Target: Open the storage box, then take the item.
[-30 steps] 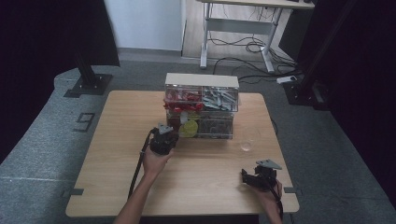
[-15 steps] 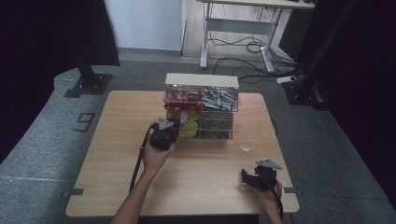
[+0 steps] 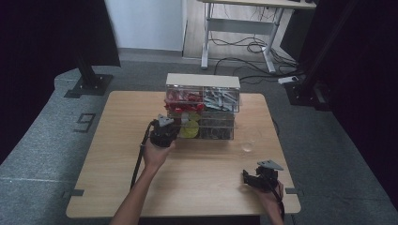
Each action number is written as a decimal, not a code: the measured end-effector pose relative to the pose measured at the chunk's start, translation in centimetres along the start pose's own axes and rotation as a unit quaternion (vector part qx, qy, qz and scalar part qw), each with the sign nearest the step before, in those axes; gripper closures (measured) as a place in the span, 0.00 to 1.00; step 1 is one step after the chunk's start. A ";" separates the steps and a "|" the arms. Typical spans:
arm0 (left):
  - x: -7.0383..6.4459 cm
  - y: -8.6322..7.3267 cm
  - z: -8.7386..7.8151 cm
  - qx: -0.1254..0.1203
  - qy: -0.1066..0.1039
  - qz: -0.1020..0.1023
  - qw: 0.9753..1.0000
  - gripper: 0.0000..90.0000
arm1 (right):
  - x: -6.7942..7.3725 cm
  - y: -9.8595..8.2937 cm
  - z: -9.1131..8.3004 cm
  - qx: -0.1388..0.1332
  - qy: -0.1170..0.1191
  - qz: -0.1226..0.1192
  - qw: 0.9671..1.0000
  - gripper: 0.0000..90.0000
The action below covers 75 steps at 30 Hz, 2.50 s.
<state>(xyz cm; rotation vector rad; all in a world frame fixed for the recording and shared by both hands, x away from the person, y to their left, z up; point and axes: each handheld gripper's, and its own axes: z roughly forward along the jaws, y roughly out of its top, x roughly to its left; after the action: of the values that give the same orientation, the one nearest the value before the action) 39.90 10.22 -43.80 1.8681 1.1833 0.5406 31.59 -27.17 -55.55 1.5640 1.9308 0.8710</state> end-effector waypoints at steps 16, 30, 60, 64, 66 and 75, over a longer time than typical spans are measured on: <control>0.5 1.4 -0.4 -0.012 -0.004 -0.010 1.000 1.00 | 0.0 0.0 0.0 0.000 0.000 0.001 1.000 0.17; 1.2 2.6 -0.3 -0.020 -0.016 -0.032 0.999 1.00 | 0.0 0.0 0.0 0.000 0.000 0.001 1.000 0.17; 1.0 3.3 -0.3 -0.016 -0.022 -0.026 0.999 1.00 | 1.4 0.5 -1.5 -0.046 0.023 -0.014 0.999 0.35; 0.9 3.2 -0.3 -0.013 -0.020 -0.025 0.999 1.00 | 1.9 1.3 -2.4 -0.069 0.041 -0.011 0.997 0.38; 0.8 3.2 -0.3 -0.014 -0.018 -0.025 0.999 1.00 | 2.3 1.7 -2.8 -0.082 0.052 -0.015 0.995 0.40; 0.4 3.5 0.1 -0.013 -0.030 -0.021 0.999 1.00 | 3.5 4.6 -4.6 -0.132 0.071 -0.018 0.989 0.48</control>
<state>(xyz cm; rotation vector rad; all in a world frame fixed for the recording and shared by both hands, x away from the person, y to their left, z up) 41.99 9.86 -41.03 1.8212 1.1681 0.4707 30.56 -23.88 -49.05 1.3398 1.8432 1.1974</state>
